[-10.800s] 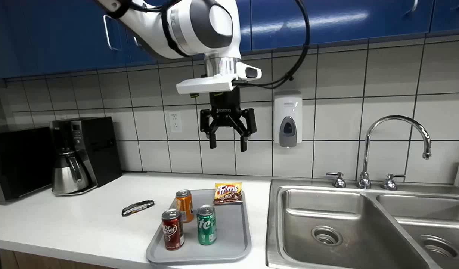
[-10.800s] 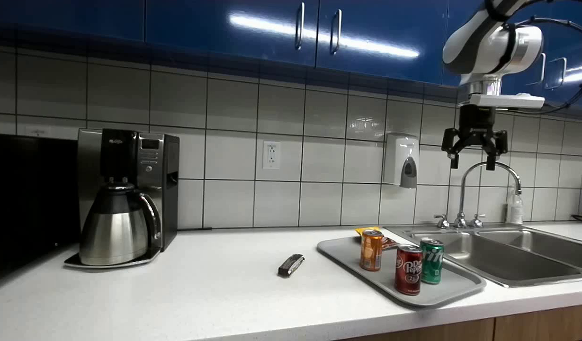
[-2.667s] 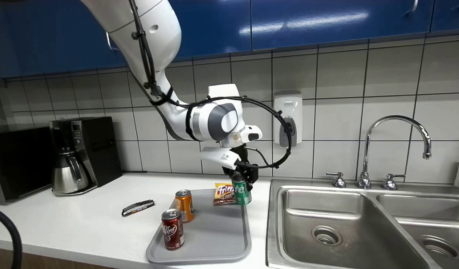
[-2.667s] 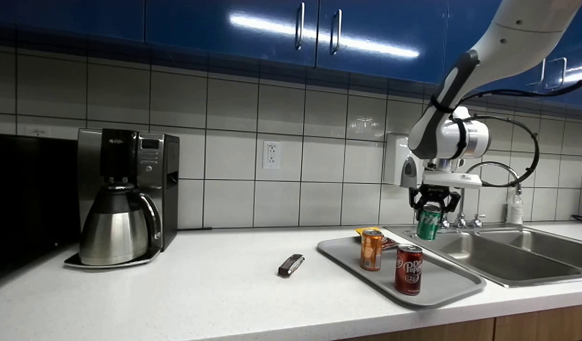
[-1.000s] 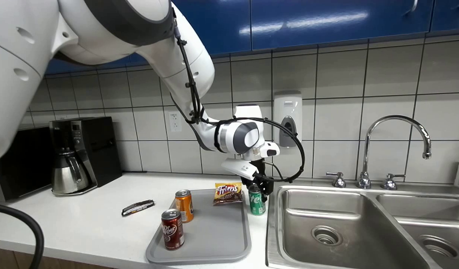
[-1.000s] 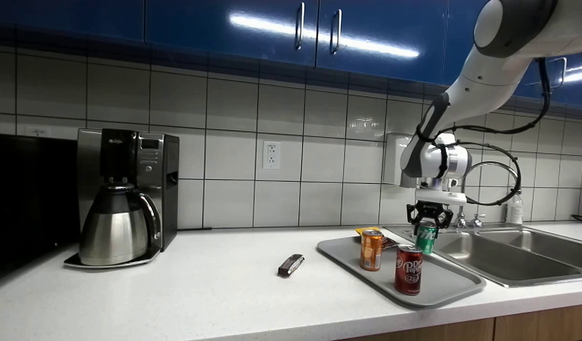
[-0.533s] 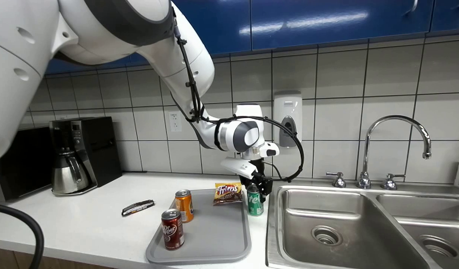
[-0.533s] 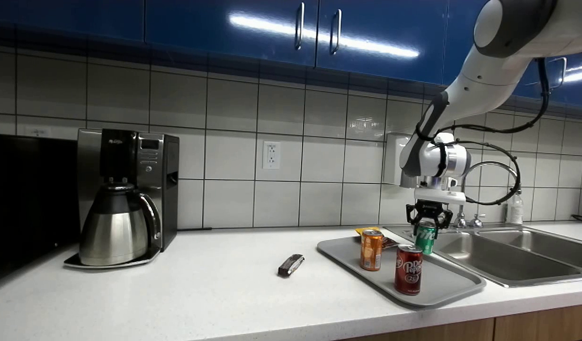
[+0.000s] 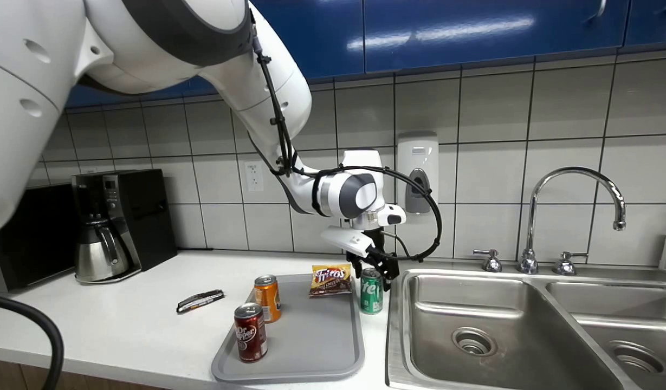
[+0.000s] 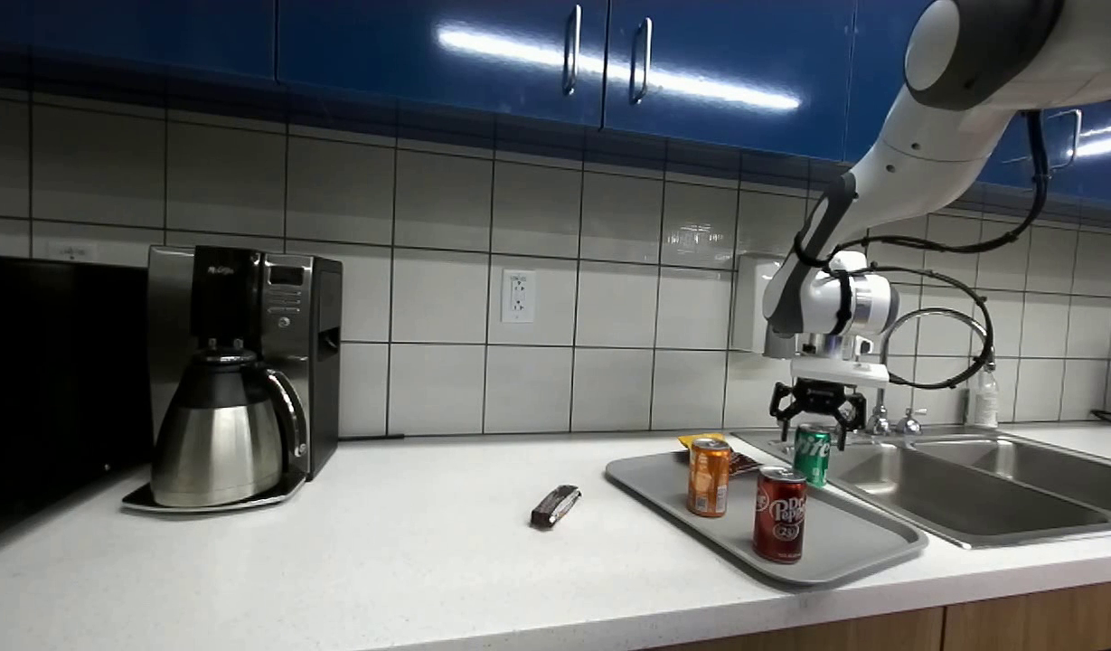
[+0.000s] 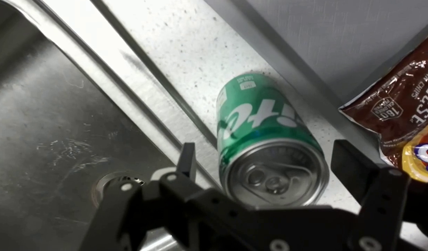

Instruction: Remove the cans from the tray and then put them on the counter

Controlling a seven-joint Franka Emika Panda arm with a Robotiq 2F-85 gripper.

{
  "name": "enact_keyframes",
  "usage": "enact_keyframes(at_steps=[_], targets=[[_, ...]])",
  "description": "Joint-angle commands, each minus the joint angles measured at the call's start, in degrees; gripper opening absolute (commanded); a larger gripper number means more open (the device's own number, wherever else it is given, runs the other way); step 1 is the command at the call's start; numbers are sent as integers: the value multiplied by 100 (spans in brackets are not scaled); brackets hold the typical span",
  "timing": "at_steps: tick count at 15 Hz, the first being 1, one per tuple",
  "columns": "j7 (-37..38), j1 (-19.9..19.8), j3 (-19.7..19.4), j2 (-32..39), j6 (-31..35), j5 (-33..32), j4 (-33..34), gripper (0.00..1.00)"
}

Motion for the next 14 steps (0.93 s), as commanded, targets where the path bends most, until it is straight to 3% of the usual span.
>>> enact_keyframes(at_steps=[1, 14], targets=[[-14, -61, 42, -241, -35, 46, -103, 100], [-343, 47, 90, -1644, 302, -9, -1438, 100]])
